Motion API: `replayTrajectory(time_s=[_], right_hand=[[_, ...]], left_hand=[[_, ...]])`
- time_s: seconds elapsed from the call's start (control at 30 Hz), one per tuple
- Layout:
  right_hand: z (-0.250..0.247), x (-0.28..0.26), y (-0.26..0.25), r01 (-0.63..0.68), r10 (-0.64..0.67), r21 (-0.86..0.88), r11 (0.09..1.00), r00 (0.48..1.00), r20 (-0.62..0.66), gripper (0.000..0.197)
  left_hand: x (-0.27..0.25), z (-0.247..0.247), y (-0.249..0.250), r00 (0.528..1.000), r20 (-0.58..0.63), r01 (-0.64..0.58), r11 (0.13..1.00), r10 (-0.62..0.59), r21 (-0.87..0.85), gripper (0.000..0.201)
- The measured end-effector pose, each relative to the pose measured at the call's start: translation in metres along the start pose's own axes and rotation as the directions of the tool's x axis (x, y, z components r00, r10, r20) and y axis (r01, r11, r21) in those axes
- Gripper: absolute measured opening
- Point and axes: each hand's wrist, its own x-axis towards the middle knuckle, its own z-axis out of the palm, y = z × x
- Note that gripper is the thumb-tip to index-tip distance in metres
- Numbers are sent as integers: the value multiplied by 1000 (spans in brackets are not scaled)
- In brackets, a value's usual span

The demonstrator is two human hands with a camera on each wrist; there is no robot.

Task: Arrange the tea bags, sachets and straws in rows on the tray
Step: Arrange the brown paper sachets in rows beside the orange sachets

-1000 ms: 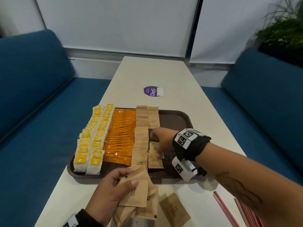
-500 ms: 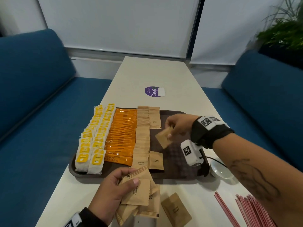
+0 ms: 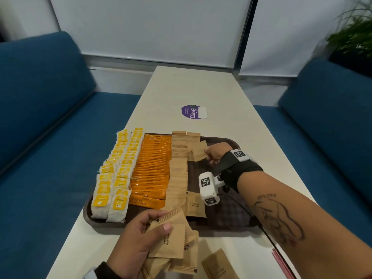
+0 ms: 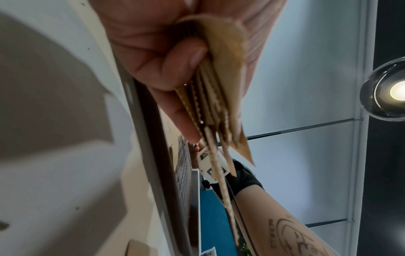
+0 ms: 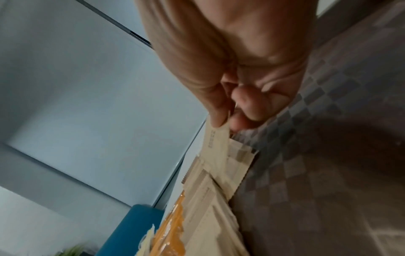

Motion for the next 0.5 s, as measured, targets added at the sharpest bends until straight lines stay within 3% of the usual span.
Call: replayTrajectory(time_s=[0.07,0.17,0.2,0.33,0.37,0.5], right_hand=[[5,3,-2,-59,59,-27,998,998,33,32],[7,2,-7,-102,104,-82,991,994,25,27],[7,4,-8,-112,115,-105,988,993,28,28],[7,9,-11,-143,165,-260,955,984,63,23],[7,11,-12,-162,184,-277,947,981,55,17],[12,23,-14,-230,259,-322,918,965,51,27]], left_hand=[[1,-1,-1,1000,-4,0,1000,0,22,76],[2,-4,-1,1000,-16,18,1000,-18,17,50],[2,-5,-1,1000,-18,19,1000,-19,16,49],[3,-6,-4,1000,-28,8,1000,-8,11,77],[4,-6,-4,1000,-24,12,1000,-12,4,75],[6,-6,-5,1000,-12,29,1000,-29,6,57]])
